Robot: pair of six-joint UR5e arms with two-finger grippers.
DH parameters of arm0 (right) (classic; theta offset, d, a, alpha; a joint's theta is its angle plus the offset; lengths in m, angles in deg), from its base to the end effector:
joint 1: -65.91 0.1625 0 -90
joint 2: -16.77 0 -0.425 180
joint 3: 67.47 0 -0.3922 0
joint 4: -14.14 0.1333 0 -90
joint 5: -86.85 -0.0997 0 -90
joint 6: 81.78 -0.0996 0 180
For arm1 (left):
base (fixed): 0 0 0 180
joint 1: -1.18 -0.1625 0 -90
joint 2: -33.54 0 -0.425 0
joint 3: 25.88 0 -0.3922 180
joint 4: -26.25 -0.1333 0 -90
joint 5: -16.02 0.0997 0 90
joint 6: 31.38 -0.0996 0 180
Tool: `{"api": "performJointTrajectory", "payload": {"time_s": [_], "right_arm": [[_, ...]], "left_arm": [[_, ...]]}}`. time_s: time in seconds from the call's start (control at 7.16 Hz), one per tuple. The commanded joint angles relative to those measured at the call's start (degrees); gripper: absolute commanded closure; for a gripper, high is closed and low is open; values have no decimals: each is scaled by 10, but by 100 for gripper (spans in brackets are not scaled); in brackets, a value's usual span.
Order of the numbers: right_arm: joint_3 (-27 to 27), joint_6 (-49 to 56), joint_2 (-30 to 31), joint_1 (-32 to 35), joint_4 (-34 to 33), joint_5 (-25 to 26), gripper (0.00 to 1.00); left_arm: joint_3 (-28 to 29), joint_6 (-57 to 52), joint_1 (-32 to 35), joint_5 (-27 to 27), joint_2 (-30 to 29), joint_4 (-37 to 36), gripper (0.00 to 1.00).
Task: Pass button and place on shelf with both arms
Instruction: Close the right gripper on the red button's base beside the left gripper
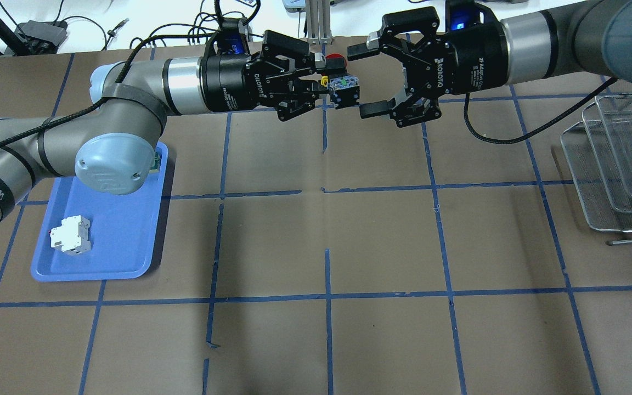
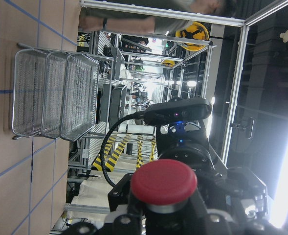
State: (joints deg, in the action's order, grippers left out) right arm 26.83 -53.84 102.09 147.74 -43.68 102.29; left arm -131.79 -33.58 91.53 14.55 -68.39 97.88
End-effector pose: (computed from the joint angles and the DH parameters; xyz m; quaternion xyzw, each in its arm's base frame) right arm 0.1588 -0.5074 0.4393 0.0819 0.7704 0.0902 0.6258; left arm -0.2361 -0.5320 0.3813 0.0436 -0.6967 -0.0461 0.7145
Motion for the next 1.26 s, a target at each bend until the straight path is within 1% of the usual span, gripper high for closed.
{"api": "performJointTrajectory", "payload": {"time_s": [0.0,0.14,0.28,0.42,0.56,0.7,0.84,0.98,1.12], "right_arm": [[-1,0,-1,0,-5,1,55],[-1,-1,0,0,-4,1,61],[0,-1,3,1,-1,5,63],[-1,-2,3,0,-2,13,73],[-1,-3,2,0,-4,12,77],[-2,-3,3,0,-3,13,80],[-2,-3,2,0,-4,13,80],[-2,-3,2,0,-3,13,80],[-2,-3,2,0,-3,13,80]], "left_arm": [[0,0,0,0,0,0,100],[0,0,0,0,0,0,100],[0,0,0,1,0,0,100],[0,0,0,1,0,0,100],[0,0,0,1,0,0,100],[0,0,-1,1,0,0,100],[0,0,-1,1,0,0,100],[0,2,-2,1,0,1,85],[3,12,-2,1,0,0,14]]}}
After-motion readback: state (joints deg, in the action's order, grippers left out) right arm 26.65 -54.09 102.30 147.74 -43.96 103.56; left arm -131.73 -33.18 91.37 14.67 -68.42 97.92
